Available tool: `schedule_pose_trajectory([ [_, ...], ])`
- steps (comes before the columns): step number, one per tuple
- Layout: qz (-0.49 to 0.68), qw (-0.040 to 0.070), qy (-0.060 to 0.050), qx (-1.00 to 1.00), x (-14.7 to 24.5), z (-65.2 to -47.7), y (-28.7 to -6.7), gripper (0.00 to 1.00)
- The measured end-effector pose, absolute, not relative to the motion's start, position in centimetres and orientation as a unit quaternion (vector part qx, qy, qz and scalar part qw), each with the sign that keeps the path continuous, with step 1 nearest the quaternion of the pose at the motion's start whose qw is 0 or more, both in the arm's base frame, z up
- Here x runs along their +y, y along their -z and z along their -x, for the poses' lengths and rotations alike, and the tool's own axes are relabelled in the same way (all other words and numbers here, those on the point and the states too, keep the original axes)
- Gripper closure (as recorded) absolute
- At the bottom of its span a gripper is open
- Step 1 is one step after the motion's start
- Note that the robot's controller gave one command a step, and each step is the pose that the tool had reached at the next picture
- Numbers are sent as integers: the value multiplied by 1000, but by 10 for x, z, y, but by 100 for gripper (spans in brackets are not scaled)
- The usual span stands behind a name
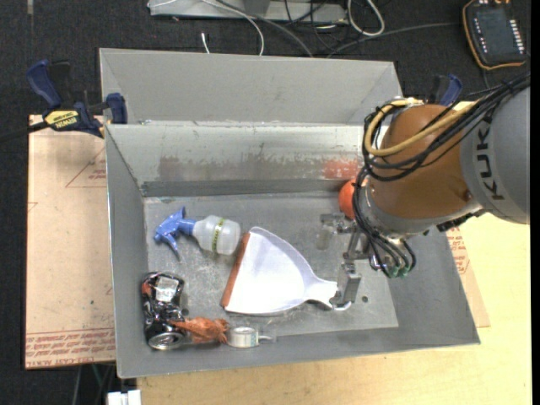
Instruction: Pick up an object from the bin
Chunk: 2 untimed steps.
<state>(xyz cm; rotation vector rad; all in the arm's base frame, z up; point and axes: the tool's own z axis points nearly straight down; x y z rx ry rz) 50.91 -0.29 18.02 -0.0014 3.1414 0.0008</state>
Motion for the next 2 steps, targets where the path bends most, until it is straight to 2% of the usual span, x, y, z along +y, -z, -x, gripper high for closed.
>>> schedule_pose_trajectory([
  [1, 0, 0, 0, 1000, -3, -509, -180, 0],
  [2, -10, -1, -1, 1000, -11, -497, -146, 0],
])
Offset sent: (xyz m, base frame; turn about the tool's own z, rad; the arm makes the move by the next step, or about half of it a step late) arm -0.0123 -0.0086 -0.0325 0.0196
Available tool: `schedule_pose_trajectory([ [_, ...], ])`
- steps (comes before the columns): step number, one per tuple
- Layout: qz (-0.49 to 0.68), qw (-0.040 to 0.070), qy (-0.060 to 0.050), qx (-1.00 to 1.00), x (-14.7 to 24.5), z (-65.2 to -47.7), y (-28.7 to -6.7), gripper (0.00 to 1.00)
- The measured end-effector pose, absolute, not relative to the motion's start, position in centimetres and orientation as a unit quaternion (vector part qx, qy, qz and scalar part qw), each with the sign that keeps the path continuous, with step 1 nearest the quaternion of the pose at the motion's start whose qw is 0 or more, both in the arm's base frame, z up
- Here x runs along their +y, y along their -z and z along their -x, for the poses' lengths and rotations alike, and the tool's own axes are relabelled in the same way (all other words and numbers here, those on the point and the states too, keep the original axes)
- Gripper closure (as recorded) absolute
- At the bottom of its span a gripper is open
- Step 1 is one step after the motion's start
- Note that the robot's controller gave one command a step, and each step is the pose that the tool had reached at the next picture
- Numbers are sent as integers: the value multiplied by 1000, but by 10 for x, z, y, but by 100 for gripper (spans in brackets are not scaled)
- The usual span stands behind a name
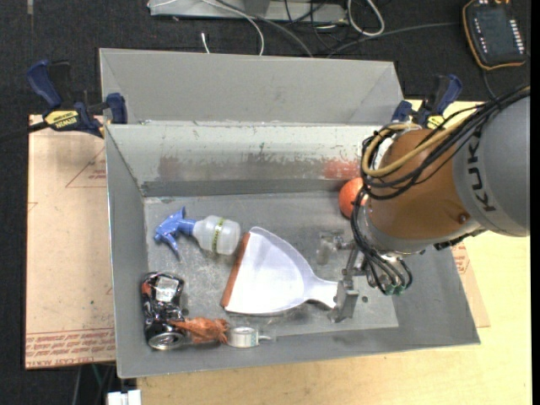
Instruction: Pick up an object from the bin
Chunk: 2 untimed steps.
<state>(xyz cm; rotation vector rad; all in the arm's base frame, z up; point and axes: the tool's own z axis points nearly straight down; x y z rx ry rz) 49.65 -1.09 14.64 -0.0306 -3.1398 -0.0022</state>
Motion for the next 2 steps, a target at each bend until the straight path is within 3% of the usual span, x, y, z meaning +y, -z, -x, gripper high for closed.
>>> schedule_pose_trajectory([
  [1, 91, -2, 1, -996, -13, -505, -125, 0],
  [2, 151, -1, 2, -989, -5, -506, -131, 0],
])
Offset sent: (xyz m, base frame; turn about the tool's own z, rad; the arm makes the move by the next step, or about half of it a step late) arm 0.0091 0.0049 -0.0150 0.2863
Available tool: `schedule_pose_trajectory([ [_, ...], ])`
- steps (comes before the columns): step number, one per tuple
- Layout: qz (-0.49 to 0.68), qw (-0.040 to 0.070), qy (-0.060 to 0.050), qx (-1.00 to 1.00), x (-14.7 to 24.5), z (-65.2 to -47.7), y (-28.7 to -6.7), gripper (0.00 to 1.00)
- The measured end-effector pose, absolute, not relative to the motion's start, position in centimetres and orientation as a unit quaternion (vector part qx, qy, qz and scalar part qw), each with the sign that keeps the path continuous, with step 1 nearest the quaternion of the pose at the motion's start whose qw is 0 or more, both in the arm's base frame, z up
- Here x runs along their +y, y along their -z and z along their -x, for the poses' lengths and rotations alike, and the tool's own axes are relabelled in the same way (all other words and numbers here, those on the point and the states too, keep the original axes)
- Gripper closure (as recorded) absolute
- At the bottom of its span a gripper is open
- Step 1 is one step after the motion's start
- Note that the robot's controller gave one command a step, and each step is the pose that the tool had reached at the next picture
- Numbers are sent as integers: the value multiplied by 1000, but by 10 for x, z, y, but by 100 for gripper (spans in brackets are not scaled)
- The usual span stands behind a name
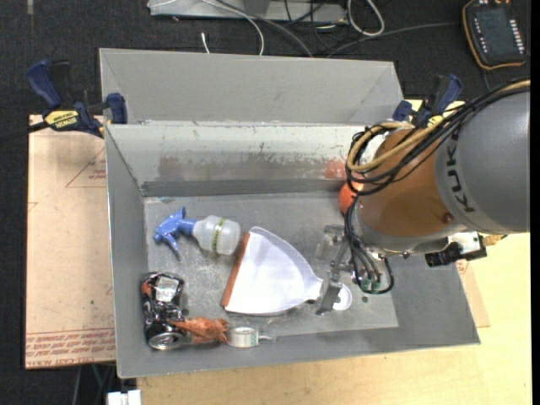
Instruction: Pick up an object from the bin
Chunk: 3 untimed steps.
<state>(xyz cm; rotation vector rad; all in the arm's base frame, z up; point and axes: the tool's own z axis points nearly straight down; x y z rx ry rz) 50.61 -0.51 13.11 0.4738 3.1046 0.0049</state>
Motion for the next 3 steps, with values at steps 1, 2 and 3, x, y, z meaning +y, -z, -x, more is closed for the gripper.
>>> schedule_pose_trajectory([
  [1, -12, 1, -1, 1000, -10, -511, -81, 0],
  [2, -164, 1, -2, 986, -6, -487, -96, 100],
  [3, -164, 1, -2, 986, -6, -487, -97, 100],
])
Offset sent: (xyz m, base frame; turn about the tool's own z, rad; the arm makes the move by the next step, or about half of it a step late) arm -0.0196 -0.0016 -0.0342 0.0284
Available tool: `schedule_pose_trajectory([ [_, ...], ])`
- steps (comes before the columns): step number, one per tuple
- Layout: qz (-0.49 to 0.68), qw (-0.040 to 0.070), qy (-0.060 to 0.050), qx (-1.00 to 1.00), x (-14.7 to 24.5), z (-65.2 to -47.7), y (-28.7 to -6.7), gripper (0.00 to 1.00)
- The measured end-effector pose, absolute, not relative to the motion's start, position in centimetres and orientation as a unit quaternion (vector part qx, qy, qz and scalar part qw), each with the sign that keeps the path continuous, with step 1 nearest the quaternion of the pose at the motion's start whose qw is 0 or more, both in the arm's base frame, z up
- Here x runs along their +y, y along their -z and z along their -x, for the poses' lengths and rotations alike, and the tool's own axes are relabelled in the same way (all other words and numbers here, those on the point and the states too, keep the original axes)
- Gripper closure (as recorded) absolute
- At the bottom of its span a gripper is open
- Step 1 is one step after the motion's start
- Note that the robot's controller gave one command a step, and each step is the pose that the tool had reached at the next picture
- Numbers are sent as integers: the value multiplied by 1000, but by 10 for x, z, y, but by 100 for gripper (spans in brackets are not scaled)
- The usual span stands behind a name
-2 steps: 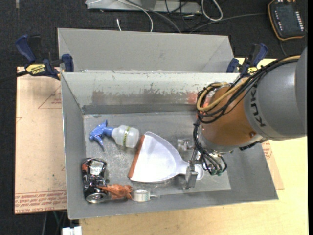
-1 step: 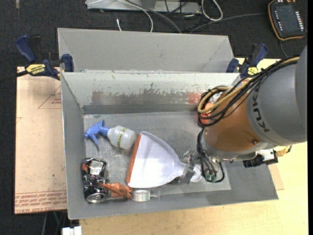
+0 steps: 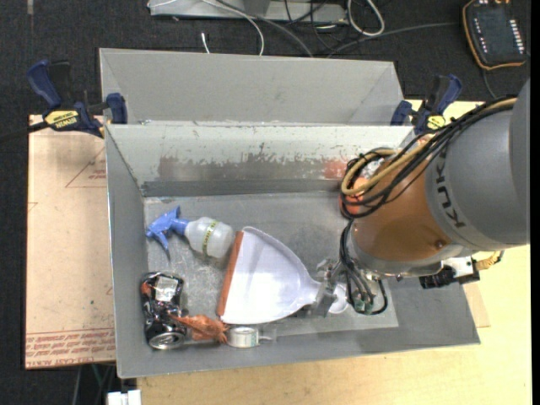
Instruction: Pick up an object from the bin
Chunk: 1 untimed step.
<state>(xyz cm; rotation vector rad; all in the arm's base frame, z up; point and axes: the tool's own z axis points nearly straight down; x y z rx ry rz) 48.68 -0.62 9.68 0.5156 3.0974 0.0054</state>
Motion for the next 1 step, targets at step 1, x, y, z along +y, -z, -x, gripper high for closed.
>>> schedule_pose_trajectory([
  [1, -161, -1, -1, 987, 6, -490, -211, 100],
])
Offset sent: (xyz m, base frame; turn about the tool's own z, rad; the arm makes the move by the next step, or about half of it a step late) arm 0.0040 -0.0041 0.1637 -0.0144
